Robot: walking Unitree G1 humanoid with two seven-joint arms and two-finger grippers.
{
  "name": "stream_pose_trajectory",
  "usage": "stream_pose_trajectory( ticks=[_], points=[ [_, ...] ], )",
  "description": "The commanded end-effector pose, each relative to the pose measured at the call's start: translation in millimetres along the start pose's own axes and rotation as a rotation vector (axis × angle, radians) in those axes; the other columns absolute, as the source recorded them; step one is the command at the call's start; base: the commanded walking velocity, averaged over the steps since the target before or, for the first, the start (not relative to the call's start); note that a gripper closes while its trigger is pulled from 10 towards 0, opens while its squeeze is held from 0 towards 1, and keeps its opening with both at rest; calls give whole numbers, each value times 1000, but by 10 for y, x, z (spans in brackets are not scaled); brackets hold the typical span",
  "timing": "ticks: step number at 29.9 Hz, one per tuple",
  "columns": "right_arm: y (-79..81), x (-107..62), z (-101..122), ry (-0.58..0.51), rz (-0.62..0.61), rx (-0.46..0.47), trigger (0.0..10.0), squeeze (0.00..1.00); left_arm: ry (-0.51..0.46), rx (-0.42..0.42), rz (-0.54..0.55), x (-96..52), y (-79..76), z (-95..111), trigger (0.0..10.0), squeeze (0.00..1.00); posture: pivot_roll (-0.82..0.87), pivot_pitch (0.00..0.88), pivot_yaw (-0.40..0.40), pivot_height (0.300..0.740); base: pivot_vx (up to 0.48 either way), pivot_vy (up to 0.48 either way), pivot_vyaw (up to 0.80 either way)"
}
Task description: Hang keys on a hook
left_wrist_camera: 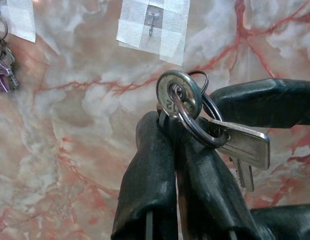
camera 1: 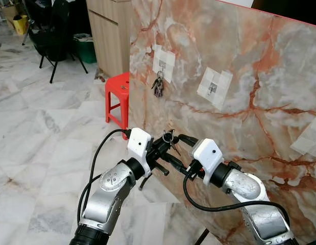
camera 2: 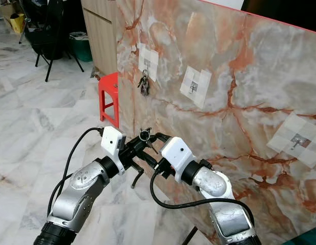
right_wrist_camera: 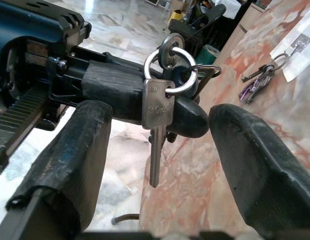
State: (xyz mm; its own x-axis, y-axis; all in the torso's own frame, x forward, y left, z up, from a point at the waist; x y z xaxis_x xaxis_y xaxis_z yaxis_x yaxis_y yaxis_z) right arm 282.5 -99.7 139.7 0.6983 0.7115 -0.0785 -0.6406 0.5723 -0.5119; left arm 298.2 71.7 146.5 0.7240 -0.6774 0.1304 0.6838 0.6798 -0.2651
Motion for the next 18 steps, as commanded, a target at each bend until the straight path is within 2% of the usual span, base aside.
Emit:
stream_pose_trajectory(
  ticks=[1, 2, 3, 18],
  points=[
    [-49, 1, -26, 22, -23, -28, 5137, 0, -1, 21, -27, 43, -50, 12, 10000, 0, 83, 0, -89, 740, 0, 0, 0],
    [-46, 3, -41, 33, -23, -37, 3765, 0, 0, 22, -28, 43, -50, 11, 10000, 0, 83, 0, -88, 740, 0, 0, 0],
    [-31, 5, -60, 42, -15, -43, 0, 0, -1, 21, -28, 45, -52, 12, 10000, 0, 84, 0, -89, 740, 0, 0, 0],
    [-24, -7, -136, 90, -2, -92, 0, 0, -2, 24, -27, 46, -49, 15, 10000, 0, 83, 0, -90, 740, 0, 0, 0]
  ],
)
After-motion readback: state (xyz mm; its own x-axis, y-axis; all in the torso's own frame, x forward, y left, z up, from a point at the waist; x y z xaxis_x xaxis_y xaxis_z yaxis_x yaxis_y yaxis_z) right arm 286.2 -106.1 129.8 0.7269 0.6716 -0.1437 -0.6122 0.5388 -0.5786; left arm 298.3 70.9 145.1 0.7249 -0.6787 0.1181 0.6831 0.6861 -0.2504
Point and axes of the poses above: a point about 5 cm out from each wrist's last joint towards the gripper, its own x axis pointing out of the wrist towards the gripper, its own z axis along the axis of the wrist's last joint, y = z × x, the point moved 1 cm from there along x, pointing out of the wrist towards the gripper, and after that the axes turned 13 degrees about -x, right-handed, at the moved point
